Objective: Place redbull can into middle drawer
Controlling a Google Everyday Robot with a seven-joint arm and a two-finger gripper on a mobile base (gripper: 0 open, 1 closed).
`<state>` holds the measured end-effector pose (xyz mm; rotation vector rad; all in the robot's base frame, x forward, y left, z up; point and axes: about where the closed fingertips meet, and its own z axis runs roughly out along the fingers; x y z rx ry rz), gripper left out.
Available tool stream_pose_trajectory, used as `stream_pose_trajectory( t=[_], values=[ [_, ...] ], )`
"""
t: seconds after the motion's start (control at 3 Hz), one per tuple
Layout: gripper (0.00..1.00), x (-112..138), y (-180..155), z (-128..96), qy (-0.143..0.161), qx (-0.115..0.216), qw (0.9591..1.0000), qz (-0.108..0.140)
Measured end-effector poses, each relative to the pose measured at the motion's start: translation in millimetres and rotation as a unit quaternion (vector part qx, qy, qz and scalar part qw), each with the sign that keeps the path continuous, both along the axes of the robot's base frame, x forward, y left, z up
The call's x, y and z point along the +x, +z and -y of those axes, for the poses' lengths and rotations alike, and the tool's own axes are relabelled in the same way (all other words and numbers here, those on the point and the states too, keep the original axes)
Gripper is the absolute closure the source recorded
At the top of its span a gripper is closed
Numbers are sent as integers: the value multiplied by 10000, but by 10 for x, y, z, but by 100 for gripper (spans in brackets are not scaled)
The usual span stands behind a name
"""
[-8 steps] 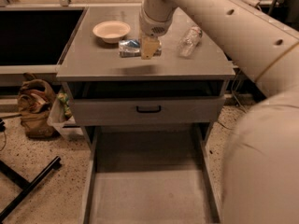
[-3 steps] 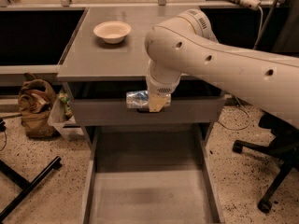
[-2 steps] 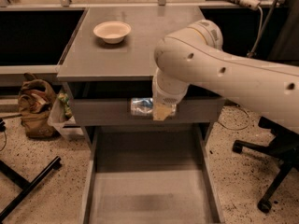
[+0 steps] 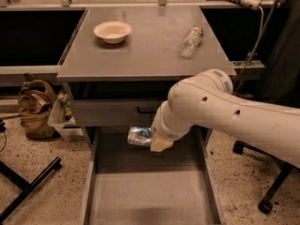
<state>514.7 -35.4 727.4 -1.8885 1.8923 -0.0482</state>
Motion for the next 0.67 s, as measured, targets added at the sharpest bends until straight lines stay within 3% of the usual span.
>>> stream_pose_trajectory(
  t=[0.33,0.67],
  values=[
    [100,-168,-221,-141,256,219,9993,-147],
    [100,-168,-221,-141,256,219,9993,-147]
  ],
)
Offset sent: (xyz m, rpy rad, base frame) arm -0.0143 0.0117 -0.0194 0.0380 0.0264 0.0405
